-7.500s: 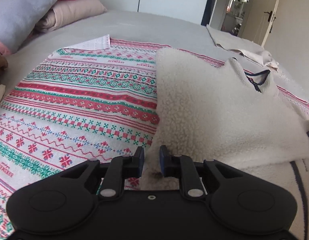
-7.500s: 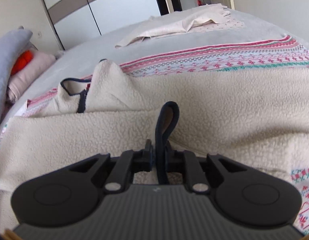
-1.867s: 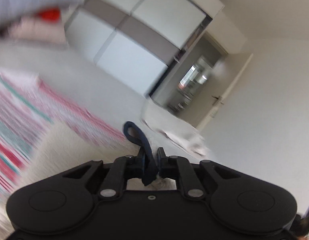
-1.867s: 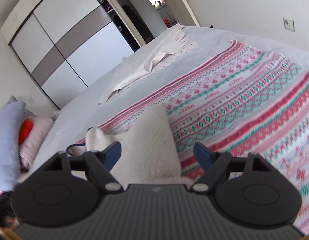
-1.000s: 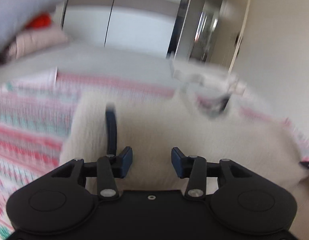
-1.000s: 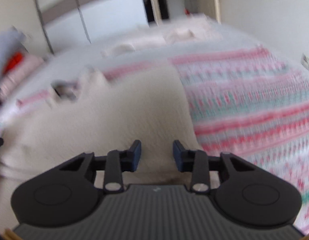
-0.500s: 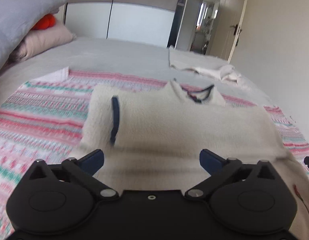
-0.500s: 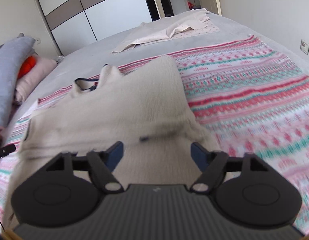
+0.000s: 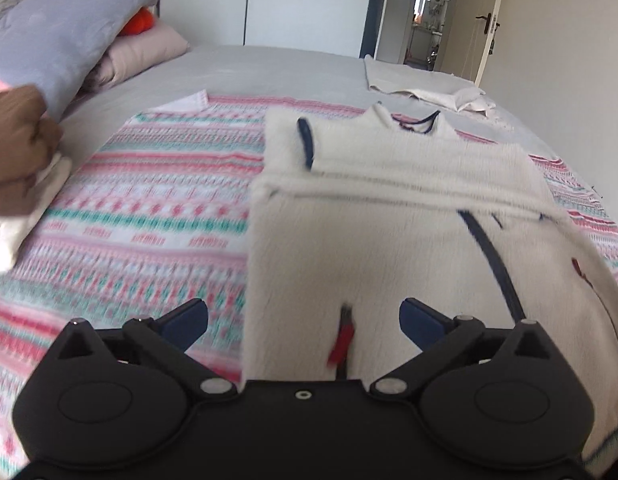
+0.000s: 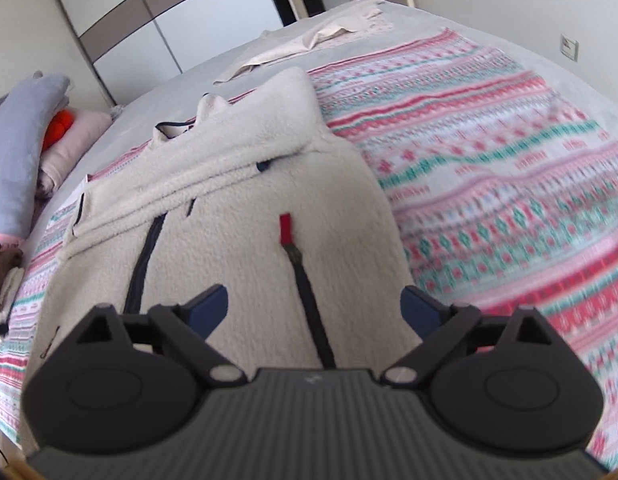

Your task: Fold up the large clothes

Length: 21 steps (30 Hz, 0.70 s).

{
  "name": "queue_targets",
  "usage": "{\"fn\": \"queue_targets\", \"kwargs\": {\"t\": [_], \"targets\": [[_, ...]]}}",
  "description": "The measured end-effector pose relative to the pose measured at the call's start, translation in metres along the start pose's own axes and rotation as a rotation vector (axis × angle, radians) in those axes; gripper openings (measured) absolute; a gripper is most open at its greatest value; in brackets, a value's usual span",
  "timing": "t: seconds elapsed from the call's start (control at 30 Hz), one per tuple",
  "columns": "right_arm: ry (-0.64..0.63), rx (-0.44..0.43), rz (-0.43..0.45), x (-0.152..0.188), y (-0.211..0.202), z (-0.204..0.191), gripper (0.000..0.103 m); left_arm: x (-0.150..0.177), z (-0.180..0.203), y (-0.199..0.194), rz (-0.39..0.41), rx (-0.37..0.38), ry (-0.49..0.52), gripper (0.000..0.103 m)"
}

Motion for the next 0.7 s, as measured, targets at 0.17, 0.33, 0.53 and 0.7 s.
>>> {"fn": "queue_targets", "kwargs": {"t": [0.17, 0.33, 0.53, 0.7], "targets": [[0.006, -0.006, 0.026, 0.013, -0.019, 0.001, 0.096, 0.030, -0.012, -0.023, -0.007, 0.019, -0.069, 0.103], [0.014, -0.011, 0.056, 0.018, -0.031, 0.000, 0.097, 0.055, -0.024, -0.026, -0.052, 0.002, -0.131, 0.103], [0.039, 0.007, 0.068, 0.023, -0.038, 0.006, 0.097, 0.083, -0.033, -0.030, -0.103, 0.047, -0.196, 0.103], [0.036, 0.036, 0.077, 0.029, -0.048, 0.008, 0.097, 0.091, -0.035, -0.037, -0.097, 0.091, -0.275, 0.103]]}}
Point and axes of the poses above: each gripper's, at about its wrist camera, not at the fingertips, and y roughly the way its jaws point, z to its right, x to its underside, the point moved 6 cm from there along y, roughly the way its jaws point, and after that the axes turned 1 degree about x, right-handed, at the moved point
